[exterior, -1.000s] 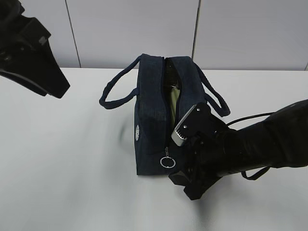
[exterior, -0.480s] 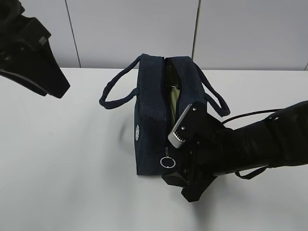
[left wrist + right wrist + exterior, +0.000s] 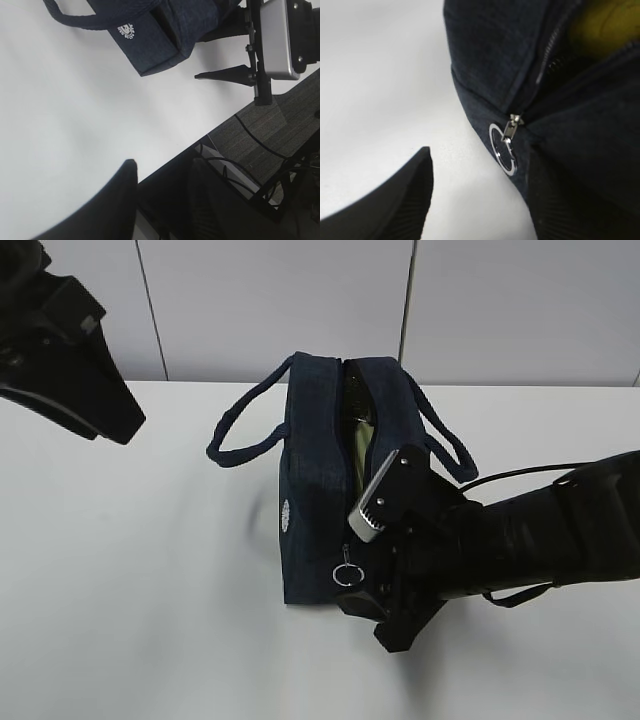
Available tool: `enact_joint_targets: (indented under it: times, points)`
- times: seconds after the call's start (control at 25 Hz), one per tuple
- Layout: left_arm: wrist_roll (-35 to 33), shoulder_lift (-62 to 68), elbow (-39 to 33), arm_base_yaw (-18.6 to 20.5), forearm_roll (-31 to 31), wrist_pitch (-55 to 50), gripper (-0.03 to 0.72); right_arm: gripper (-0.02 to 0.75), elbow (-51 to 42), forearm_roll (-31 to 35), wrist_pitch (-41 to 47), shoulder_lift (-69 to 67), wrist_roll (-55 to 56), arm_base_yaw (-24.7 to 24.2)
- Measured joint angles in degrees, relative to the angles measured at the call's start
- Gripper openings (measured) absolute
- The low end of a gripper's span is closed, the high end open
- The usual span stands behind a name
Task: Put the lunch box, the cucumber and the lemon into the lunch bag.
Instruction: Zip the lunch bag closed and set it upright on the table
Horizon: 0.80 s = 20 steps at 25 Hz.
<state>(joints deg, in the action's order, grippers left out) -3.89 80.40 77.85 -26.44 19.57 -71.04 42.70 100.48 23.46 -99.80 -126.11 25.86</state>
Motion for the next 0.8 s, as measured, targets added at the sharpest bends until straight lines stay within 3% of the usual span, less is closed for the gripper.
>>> enact_joint_targets:
  times: [0.8]
  points:
    - [0.0,0.0,0.0,0.0,0.1,0.0,0.237,0.447,1.2,1.2,0.3,-2.2,-0.4,0.0]
